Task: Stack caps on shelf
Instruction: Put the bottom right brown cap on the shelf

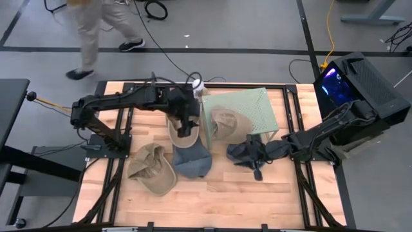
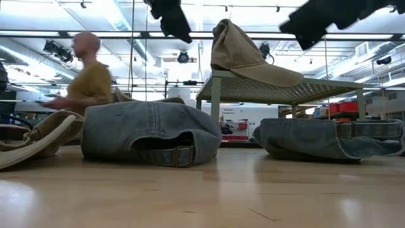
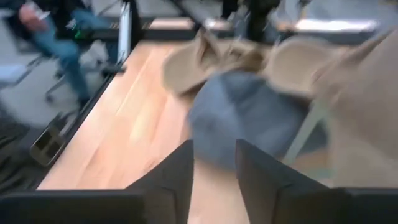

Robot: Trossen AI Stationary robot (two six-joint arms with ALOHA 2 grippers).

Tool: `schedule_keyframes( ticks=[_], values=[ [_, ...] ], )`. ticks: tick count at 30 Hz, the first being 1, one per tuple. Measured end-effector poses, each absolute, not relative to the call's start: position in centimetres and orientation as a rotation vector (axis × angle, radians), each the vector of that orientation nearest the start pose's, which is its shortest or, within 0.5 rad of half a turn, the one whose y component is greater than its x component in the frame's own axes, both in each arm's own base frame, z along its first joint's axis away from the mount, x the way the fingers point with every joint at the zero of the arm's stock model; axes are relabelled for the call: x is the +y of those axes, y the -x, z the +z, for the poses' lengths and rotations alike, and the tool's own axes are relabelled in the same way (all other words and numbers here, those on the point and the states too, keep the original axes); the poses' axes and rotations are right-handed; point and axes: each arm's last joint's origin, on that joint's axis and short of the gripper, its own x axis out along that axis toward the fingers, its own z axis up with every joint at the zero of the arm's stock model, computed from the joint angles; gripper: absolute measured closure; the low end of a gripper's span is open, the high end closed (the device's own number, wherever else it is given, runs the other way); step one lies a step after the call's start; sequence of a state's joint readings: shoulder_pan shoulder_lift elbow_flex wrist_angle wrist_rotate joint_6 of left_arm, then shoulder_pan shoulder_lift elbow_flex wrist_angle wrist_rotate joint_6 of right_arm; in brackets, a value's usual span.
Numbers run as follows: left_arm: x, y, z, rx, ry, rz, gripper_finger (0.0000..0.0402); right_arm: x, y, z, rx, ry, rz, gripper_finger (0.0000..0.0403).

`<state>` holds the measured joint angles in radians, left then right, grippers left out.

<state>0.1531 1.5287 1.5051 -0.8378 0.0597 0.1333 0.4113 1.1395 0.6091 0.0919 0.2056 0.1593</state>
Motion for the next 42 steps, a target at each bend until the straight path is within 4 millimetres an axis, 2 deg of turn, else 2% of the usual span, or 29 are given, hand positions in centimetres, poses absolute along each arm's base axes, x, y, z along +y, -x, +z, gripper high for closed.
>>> schedule_keyframes(
  ticks=[4,9,11,13,20,30,35,42],
  values=[
    [4.5,-31.9,33.9,0.910,-0.081,-0.001,0.0247,9.1,-22.0,21.7,0.553,-0.078,0.160,0.0325],
    [4.7,-32.8,33.5,0.883,-0.094,0.001,0.0335,8.8,-22.2,19.6,0.710,-0.142,0.082,0.0368],
    [4.7,-33.4,33.5,0.848,-0.098,0.003,0.0374,8.5,-22.4,19.0,0.741,-0.138,0.059,0.0384],
    [4.8,-33.7,33.3,0.841,-0.099,0.002,0.0393,8.1,-22.6,18.7,0.751,-0.114,0.023,0.0396],
    [4.9,-34.4,32.7,0.844,-0.109,0.020,0.0392,6.8,-22.7,18.9,0.687,0.097,-0.230,0.0396],
    [4.7,-35.2,32.2,0.825,-0.097,-0.005,0.0391,6.3,-22.6,19.1,0.644,0.226,-0.398,0.0399],
    [4.2,-36.0,31.8,0.799,-0.099,-0.031,0.0397,6.6,-22.5,19.3,0.626,0.281,-0.439,0.0399],
    [3.3,-37.2,31.6,0.729,-0.124,-0.053,0.0391,7.6,-22.7,21.2,0.534,0.367,-0.566,0.0399]
  ],
)
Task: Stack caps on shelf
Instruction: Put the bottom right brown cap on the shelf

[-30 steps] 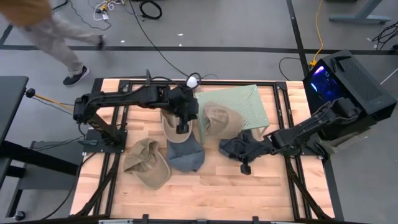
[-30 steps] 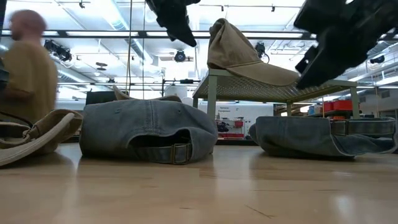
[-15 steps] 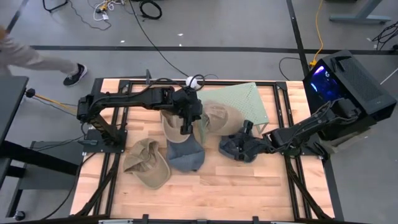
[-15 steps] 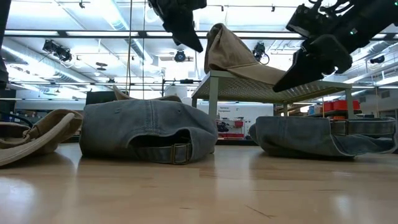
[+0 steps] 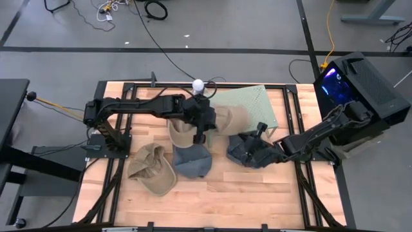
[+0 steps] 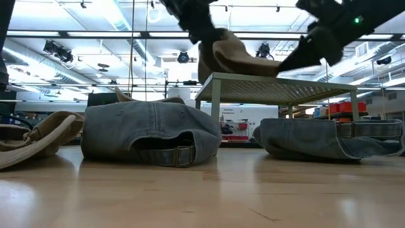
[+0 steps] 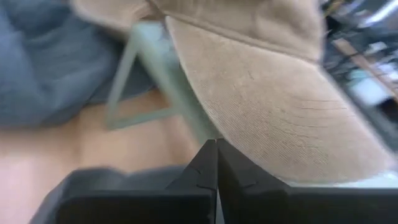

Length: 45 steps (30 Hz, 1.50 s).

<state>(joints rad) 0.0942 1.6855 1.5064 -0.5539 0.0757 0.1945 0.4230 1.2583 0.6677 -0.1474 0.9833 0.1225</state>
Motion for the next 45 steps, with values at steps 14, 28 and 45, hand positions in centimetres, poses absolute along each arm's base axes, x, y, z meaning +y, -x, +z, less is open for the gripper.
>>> schedule_keyframes(
  ticks=[14,28,45],
  values=[
    [2.7,-39.7,31.2,0.570,-0.145,-0.038,0.0389,6.4,-22.8,21.9,0.425,0.293,-0.817,0.0399],
    [3.2,-40.9,31.2,0.493,-0.201,0.137,0.0391,5.2,-20.2,22.5,0.486,0.232,-0.833,0.0399],
    [3.1,-40.7,32.0,0.442,-0.169,0.113,0.0305,5.0,-19.1,23.1,0.545,0.145,-0.729,0.0399]
  ],
)
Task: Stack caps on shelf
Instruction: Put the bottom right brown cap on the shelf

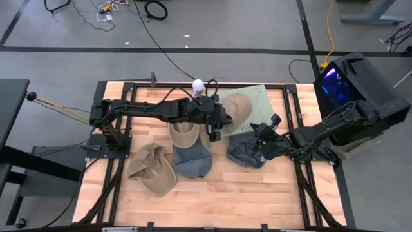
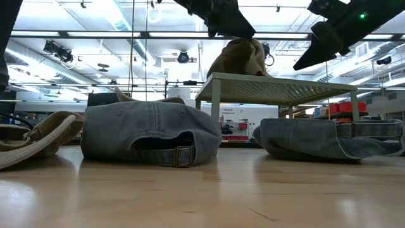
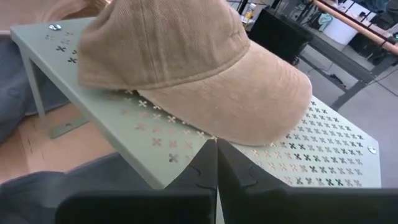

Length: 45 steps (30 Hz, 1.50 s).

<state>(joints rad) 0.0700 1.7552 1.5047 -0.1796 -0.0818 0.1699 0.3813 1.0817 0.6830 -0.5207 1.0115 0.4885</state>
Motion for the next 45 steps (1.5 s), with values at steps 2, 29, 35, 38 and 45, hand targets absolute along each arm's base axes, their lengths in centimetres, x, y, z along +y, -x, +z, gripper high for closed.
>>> schedule_keyframes(
  ticks=[2,29,35,38,45],
  values=[
    [3.0,-40.3,32.8,0.427,-0.191,0.109,0.0279,5.0,-19.1,23.1,0.539,0.144,-0.727,0.0399],
    [0.8,-39.4,30.1,0.746,-0.540,0.530,0.0204,5.6,-20.2,23.9,0.489,0.118,-0.609,0.0399],
    [2.3,-39.5,30.0,0.740,-0.466,0.512,0.0205,5.6,-20.2,23.9,0.493,0.132,-0.605,0.0399],
    [2.9,-39.4,30.0,0.744,-0.461,0.535,0.0216,5.6,-20.2,23.9,0.494,0.138,-0.604,0.0399],
    [3.1,-39.6,30.3,0.722,-0.492,0.538,0.0355,5.6,-20.2,23.9,0.493,0.138,-0.604,0.0399]
  ],
)
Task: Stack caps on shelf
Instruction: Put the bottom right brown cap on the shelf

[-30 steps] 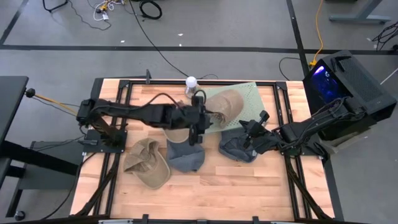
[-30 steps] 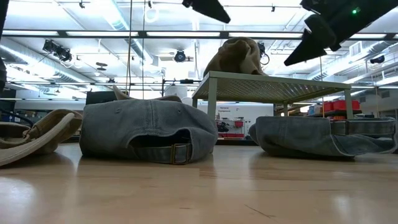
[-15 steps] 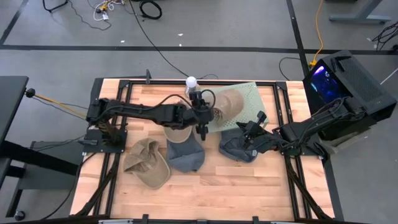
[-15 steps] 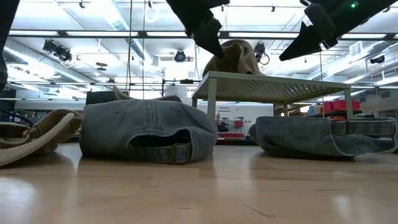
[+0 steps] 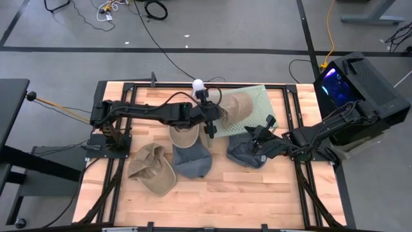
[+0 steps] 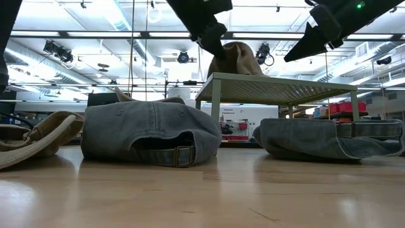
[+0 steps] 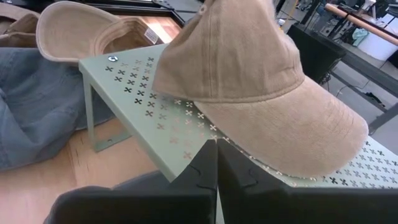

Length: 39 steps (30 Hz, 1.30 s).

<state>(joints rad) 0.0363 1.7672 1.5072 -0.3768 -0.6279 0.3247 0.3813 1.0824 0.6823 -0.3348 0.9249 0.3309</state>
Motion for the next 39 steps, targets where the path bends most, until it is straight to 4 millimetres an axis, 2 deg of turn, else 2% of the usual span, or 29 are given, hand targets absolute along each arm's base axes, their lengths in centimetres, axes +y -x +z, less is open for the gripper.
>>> schedule_keyframes(
  ticks=[1,8,11,16,20,28,39],
  values=[
    [3.0,-39.7,30.4,0.711,-0.501,0.533,0.0372,5.6,-20.2,23.9,0.492,0.137,-0.604,0.0399],
    [2.1,-40.3,31.6,0.590,-0.523,0.597,0.0359,5.8,-20.6,24.5,0.442,0.124,-0.590,0.0395],
    [1.8,-40.5,32.0,0.550,-0.518,0.634,0.0370,6.0,-21.0,25.1,0.384,0.114,-0.569,0.0391],
    [1.8,-40.6,32.2,0.526,-0.509,0.644,0.0371,7.0,-22.1,26.7,0.262,0.131,-0.382,0.0393],
    [1.7,-40.7,32.4,0.490,-0.491,0.624,0.0370,8.0,-22.8,27.2,0.194,0.159,-0.264,0.0400],
    [1.8,-40.9,32.5,0.434,-0.370,0.587,0.0371,8.5,-23.5,26.4,0.209,0.181,-0.216,0.0398],
    [5.1,-40.9,32.4,0.378,-0.117,0.501,0.0369,9.1,-24.9,24.8,0.246,0.211,-0.202,0.0401]
  ],
)
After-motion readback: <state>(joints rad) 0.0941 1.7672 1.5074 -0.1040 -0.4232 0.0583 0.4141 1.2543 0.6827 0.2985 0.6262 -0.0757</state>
